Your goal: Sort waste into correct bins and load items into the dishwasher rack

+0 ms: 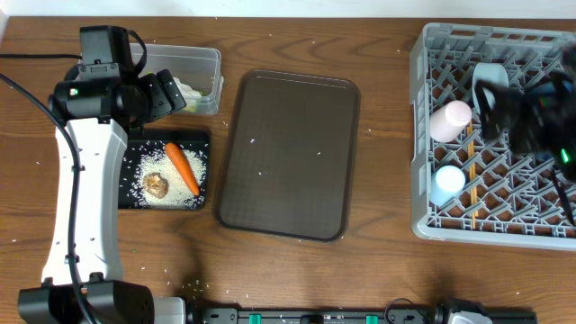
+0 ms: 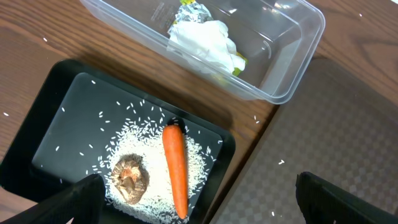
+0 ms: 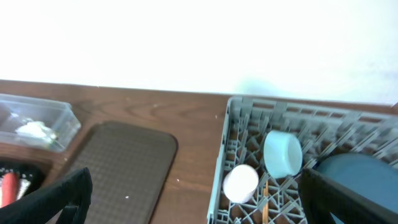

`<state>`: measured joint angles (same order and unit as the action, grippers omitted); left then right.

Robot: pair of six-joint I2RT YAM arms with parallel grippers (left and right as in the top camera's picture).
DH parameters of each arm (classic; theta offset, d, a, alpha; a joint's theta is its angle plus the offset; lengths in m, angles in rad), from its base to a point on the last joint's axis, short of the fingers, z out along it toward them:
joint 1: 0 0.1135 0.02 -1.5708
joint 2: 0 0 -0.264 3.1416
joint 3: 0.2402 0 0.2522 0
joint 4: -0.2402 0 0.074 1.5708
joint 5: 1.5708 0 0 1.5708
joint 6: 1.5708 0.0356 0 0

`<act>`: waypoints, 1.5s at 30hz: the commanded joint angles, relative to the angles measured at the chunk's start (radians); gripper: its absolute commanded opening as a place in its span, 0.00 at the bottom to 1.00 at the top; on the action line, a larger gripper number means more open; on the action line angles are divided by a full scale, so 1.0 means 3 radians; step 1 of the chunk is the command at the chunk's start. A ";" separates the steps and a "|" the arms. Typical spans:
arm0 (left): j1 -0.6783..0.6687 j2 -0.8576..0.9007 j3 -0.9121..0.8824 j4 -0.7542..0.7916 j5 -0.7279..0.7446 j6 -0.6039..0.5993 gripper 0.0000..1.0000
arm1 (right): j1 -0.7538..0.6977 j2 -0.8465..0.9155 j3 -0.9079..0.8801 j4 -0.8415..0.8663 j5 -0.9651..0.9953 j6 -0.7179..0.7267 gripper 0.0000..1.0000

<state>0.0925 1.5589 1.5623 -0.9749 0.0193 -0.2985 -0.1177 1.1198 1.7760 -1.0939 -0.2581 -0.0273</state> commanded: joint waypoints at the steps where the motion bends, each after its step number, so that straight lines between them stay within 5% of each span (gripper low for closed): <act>1: 0.0006 0.0004 0.0036 0.0000 -0.0017 -0.0058 0.98 | 0.0017 -0.0130 -0.0020 -0.0045 -0.0028 -0.0038 0.99; 15: 0.0006 0.0004 0.0036 0.0001 -0.0018 -0.0058 0.98 | 0.0017 -0.0726 -0.0031 -0.0154 0.0005 -0.0056 0.99; 22: 0.0006 0.0004 0.0036 0.0001 -0.0017 -0.0058 0.98 | 0.0003 -0.0801 -0.0429 0.0418 0.0189 -0.0114 0.99; 36: 0.0006 0.0004 0.0036 0.0001 -0.0018 -0.0058 0.98 | 0.0000 -0.2185 -0.3704 0.3229 0.0224 -0.0114 0.99; 45: 0.0006 0.0004 0.0036 0.0000 -0.0018 -0.0060 0.98 | 0.0000 -0.2989 -0.5098 0.3688 0.0384 -0.0114 0.99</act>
<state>0.0925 1.5589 1.5623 -0.9745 0.0189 -0.3145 -0.1177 0.2726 0.3092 0.0059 -0.1799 -0.0589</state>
